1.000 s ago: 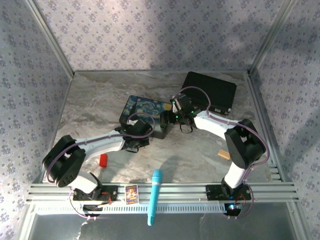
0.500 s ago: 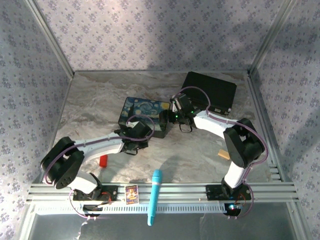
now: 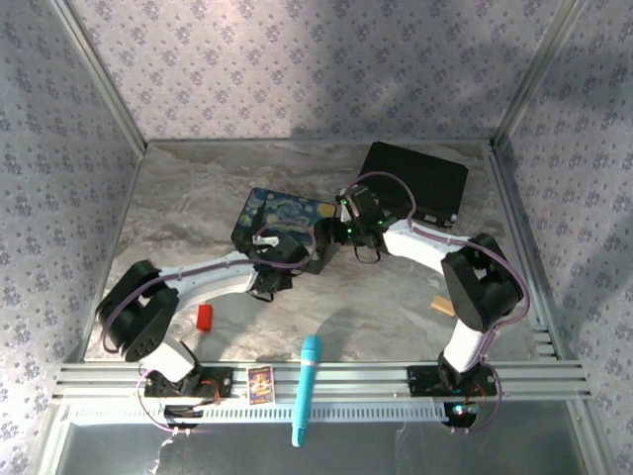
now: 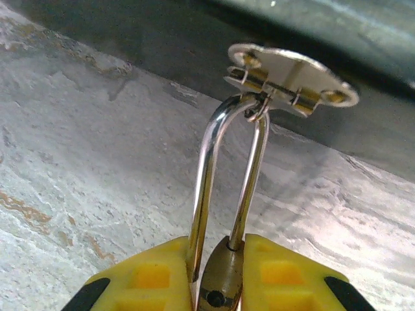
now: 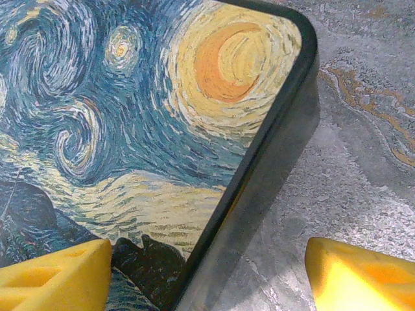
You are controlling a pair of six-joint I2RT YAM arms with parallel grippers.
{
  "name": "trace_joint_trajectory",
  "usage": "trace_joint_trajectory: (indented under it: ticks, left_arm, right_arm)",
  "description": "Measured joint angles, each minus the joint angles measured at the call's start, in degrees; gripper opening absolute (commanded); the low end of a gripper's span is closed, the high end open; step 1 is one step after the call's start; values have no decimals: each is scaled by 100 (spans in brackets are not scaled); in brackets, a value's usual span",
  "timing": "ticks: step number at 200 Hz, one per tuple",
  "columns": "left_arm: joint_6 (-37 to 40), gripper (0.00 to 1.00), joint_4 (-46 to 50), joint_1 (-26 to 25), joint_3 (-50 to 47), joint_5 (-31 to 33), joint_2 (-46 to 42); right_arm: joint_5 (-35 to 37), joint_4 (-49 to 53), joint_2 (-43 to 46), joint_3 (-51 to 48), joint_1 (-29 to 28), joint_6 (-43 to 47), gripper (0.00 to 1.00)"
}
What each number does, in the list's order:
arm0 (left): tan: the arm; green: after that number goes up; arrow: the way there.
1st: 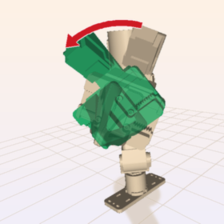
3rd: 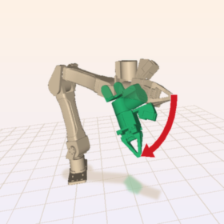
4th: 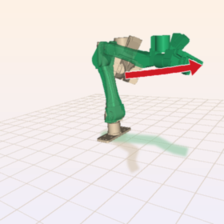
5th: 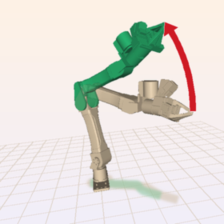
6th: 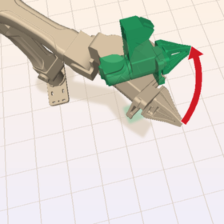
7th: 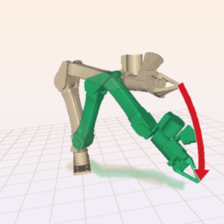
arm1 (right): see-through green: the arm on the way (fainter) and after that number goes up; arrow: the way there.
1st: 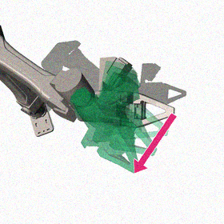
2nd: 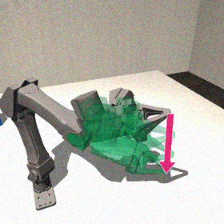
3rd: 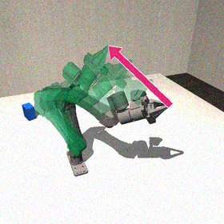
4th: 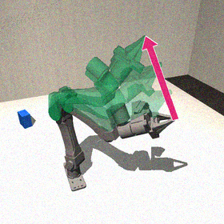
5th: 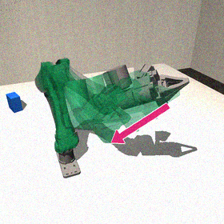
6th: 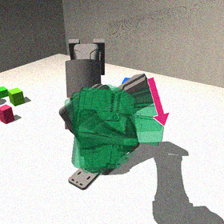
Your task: Unlock the padlock with the key
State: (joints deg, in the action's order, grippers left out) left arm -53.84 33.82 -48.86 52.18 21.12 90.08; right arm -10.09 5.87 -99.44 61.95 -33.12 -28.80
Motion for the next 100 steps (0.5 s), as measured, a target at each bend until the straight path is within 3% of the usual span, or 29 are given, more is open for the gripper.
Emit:
trace_joint_trajectory:
  ticks: [100]
  left_arm:
    - [-280, 25, 616, -483, 509, 1043, 778]
  right_arm:
    - [-50, -83, -22, -33, 17, -35, 77]
